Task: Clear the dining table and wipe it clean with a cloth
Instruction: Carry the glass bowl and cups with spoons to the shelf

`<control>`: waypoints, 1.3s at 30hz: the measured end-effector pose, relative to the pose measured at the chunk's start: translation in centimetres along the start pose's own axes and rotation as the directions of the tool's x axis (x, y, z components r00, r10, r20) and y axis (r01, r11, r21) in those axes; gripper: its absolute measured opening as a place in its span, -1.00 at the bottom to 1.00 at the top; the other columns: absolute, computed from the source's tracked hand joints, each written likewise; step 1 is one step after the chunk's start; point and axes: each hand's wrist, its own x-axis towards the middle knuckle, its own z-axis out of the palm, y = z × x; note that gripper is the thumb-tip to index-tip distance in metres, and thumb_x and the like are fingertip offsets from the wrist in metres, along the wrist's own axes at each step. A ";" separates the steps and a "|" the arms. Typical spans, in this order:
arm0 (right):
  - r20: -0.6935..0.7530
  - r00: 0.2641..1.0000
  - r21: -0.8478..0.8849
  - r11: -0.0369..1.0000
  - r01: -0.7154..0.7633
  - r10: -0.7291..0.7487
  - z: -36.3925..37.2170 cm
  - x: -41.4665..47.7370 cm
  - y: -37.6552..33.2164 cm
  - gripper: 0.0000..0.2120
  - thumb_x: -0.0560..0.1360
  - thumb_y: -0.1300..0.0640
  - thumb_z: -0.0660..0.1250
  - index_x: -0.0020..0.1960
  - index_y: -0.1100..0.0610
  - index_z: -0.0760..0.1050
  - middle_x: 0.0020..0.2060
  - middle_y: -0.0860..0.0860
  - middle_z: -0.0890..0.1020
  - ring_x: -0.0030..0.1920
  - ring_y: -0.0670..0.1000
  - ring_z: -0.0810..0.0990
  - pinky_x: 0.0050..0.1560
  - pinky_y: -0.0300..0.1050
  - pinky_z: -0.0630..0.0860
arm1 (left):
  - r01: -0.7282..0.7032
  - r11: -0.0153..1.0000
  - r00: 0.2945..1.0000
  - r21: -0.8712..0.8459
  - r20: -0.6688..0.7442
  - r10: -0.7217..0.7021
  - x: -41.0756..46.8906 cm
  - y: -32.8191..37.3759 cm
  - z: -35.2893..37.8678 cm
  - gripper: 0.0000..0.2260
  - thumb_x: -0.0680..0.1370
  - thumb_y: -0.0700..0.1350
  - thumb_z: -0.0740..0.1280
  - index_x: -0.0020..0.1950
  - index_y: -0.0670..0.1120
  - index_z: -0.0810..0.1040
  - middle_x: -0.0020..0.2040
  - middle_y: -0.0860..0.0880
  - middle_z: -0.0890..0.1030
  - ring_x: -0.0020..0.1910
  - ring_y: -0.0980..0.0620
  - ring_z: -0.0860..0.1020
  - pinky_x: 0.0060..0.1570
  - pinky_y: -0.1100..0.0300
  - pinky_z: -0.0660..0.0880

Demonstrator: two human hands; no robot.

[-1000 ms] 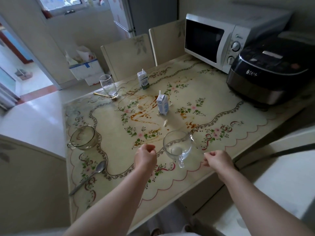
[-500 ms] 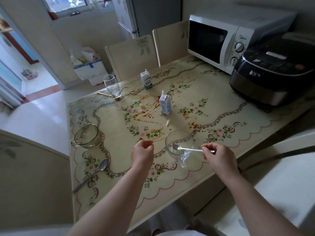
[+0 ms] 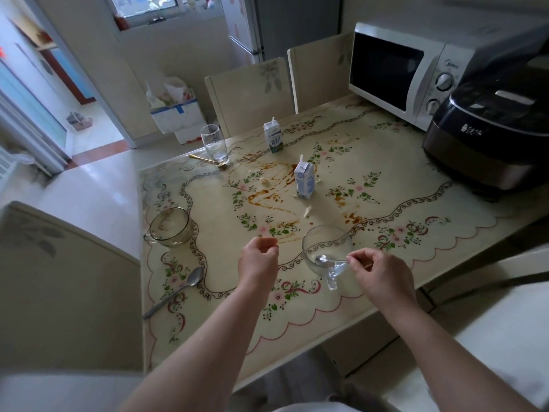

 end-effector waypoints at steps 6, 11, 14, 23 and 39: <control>-0.051 0.999 -0.046 0.999 0.015 -0.017 0.1 0.1 -1.2 -0.82 0.51 0.01 0.33 0.00 0.08 0.62 -0.22 0.00 0.68 -0.29 -0.05 0.59 -0.38 -0.23 0.54 | -0.003 1.000 1.000 -0.026 -0.017 0.002 0.4 -0.7 -1.6 -0.85 0.59 -0.18 0.30 0.12 -0.03 0.58 -0.01 0.02 0.62 -0.14 0.06 0.55 -0.20 0.22 0.49; -0.119 0.983 -0.051 0.990 0.133 -0.138 0.7 0.3 -4.4 -0.87 0.49 0.05 0.37 -0.05 0.08 0.63 -0.34 -0.07 0.59 -0.38 -0.10 0.53 -0.34 -0.15 0.56 | 0.035 0.999 0.999 -0.032 -0.034 -0.037 1.4 -2.4 -3.7 -0.85 0.59 -0.19 0.29 0.12 -0.04 0.58 0.00 -0.02 0.63 -0.23 0.08 0.51 -0.26 0.22 0.46; -0.077 0.984 -0.030 0.986 0.161 -0.163 2.0 0.5 -6.7 -0.88 0.48 0.03 0.35 -0.07 0.05 0.63 -0.28 -0.08 0.61 -0.31 -0.07 0.57 -0.26 -0.06 0.60 | 0.061 0.998 0.996 -0.034 -0.057 -0.063 2.2 -3.2 -5.4 -0.86 0.59 -0.20 0.28 0.11 -0.06 0.57 -0.03 0.00 0.62 -0.17 0.07 0.55 -0.28 0.26 0.44; 0.274 0.955 -0.086 0.986 0.140 -0.112 8.9 -1.0 -12.4 -0.83 0.54 0.00 0.30 0.08 -0.03 0.59 -0.16 -0.10 0.67 -0.27 -0.14 0.60 -0.32 -0.30 0.55 | 0.181 0.983 0.963 0.033 -0.212 -0.170 5.1 -8.6 -14.4 -0.89 0.57 -0.19 0.29 0.03 -0.03 0.57 -0.07 -0.01 0.61 -0.09 0.02 0.56 -0.16 0.18 0.50; 0.580 0.799 -0.439 0.887 0.143 0.158 19.5 -6.2 -17.6 -0.69 0.53 0.08 0.31 0.26 0.03 0.46 0.18 -0.03 0.54 0.08 -0.04 0.50 0.15 -0.12 0.49 | 0.166 0.852 0.986 0.497 -0.068 -0.152 9.9 -15.6 -23.6 -0.88 0.46 0.06 0.46 -0.11 0.10 0.55 -0.12 0.11 0.63 -0.15 0.10 0.60 -0.10 0.09 0.63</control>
